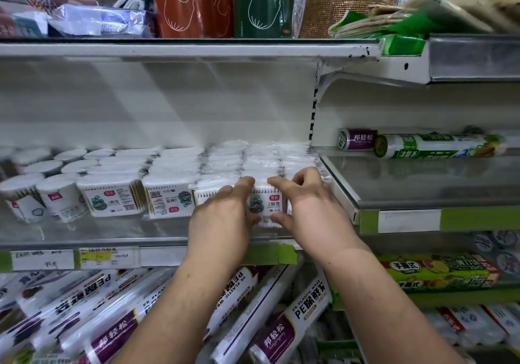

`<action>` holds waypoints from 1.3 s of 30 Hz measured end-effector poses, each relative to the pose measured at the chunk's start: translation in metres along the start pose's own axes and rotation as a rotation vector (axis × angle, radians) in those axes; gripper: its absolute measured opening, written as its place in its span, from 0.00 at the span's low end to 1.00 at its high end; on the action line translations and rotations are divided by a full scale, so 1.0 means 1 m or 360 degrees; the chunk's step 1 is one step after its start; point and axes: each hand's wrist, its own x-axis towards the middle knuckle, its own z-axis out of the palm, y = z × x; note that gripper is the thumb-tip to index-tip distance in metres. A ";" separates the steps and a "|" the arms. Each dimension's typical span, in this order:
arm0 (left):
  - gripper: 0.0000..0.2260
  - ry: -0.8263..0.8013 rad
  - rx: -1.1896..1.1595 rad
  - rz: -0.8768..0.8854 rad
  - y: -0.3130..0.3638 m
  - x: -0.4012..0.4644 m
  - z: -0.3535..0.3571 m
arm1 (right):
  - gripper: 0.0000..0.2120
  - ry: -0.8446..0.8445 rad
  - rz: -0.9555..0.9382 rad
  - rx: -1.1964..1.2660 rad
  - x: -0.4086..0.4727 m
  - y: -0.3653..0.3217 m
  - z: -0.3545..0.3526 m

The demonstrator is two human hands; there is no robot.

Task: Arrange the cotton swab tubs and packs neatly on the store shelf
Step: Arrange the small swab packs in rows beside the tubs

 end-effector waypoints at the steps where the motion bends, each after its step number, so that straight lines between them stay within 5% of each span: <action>1: 0.29 -0.0029 -0.0047 -0.0012 -0.002 0.000 -0.001 | 0.29 -0.0038 0.0015 -0.0014 0.000 0.001 -0.002; 9: 0.34 -0.0118 -0.0158 -0.0073 -0.006 -0.004 -0.016 | 0.37 -0.0182 0.0026 -0.0016 -0.001 0.000 -0.012; 17: 0.30 0.0044 0.0276 -0.0319 -0.003 -0.006 -0.026 | 0.25 0.0106 0.0099 -0.0139 -0.005 -0.001 -0.012; 31: 0.21 0.0091 -0.0299 -0.0256 -0.023 -0.006 -0.012 | 0.30 -0.0001 0.0043 0.0002 -0.002 0.003 0.011; 39: 0.28 0.0177 -0.0369 -0.0651 -0.025 -0.016 -0.015 | 0.32 0.0078 0.0041 0.0027 -0.005 -0.002 0.003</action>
